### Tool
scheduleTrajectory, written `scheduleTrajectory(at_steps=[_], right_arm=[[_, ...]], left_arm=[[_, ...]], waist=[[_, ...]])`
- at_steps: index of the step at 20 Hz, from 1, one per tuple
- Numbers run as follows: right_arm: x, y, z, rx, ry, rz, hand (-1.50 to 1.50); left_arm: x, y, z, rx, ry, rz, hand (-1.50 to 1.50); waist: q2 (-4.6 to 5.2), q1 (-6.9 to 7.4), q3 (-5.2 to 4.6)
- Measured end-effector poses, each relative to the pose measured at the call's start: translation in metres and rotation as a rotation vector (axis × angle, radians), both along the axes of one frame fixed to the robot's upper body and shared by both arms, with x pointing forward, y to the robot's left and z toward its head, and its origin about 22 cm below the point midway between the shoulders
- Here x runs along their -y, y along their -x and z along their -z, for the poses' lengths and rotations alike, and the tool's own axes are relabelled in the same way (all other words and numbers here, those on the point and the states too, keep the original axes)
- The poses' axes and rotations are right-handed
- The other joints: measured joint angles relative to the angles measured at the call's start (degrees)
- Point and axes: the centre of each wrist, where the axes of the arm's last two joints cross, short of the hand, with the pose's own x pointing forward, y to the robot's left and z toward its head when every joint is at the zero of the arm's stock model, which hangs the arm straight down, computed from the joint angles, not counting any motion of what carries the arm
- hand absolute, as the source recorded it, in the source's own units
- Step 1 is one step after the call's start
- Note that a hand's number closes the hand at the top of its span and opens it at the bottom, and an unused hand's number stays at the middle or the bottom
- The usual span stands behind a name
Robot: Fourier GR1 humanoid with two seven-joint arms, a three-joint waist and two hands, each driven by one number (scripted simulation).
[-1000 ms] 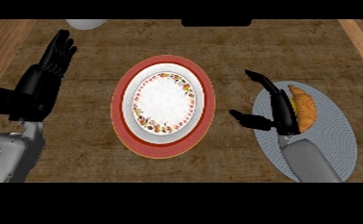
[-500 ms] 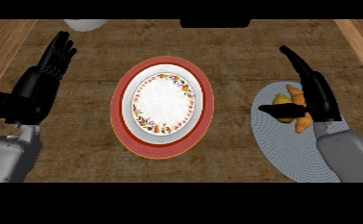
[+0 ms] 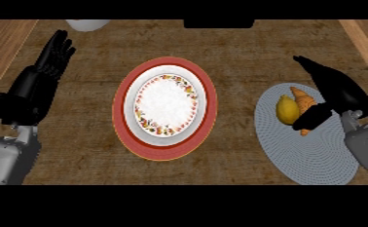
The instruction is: Pick the croissant from the placemat and place it in the plate
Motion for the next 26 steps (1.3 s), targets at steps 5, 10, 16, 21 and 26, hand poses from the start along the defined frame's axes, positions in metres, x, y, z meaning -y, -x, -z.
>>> scheduleTrajectory(at_steps=[5,10,16,21,26], right_arm=[[-0.015,-0.005,-0.013,-0.170,0.081,0.037,-1.50],[-0.024,-0.010,-0.008,-0.219,0.141,0.077,-1.50],[-0.011,-0.014,0.002,-0.268,0.230,0.146,-1.50],[-0.004,-0.016,0.022,-0.311,0.257,0.184,-1.50],[0.009,-0.016,0.037,-0.341,0.259,0.191,-1.50]], left_arm=[[0.004,-0.003,0.007,0.004,0.005,0.010,0.00],[0.002,-0.007,-0.002,0.004,0.002,0.010,0.00],[0.006,0.000,-0.006,0.001,0.003,0.018,0.00],[-0.001,-0.002,-0.003,0.004,0.002,0.012,0.00],[0.004,-0.004,-0.006,0.010,0.001,0.017,0.00]], waist=[[0.31,0.28,0.15],[0.42,0.51,0.24],[0.45,0.59,0.27],[0.49,0.58,0.28],[0.49,0.50,0.29]])
